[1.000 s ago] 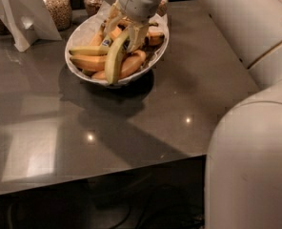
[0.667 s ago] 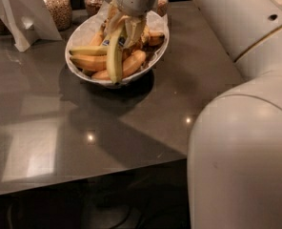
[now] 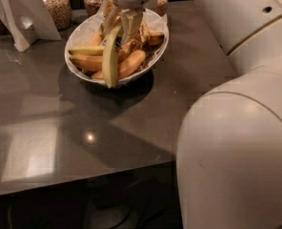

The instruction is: Pick banana from white bowl

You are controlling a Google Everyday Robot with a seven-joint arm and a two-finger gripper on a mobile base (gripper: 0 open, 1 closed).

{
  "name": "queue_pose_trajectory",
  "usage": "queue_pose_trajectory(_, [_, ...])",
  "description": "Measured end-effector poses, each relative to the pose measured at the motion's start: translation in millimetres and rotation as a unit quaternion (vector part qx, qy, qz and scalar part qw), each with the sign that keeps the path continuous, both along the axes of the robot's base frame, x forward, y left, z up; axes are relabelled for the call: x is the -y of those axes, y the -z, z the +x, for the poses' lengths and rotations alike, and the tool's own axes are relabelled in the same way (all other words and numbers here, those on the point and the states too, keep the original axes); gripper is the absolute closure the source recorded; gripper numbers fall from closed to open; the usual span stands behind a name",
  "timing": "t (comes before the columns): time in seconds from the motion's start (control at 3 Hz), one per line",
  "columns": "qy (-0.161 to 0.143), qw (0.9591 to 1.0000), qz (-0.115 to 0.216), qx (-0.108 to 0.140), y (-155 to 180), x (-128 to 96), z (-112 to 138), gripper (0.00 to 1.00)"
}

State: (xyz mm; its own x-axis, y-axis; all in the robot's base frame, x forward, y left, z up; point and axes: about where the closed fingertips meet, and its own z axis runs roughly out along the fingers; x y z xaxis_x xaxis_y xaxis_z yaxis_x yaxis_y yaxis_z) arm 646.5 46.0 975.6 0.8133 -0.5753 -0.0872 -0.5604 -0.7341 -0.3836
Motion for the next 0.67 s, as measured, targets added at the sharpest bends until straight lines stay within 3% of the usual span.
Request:
queue_pose_trajectory(0.33, [0.020, 0.9994, 0.026, 0.010, -24.1, 12.0, -8.8, 1.00])
queue_pose_trajectory(0.67, [0.050, 0.9960, 0.073, 0.008, -45.8, 30.5, -26.4, 1.00])
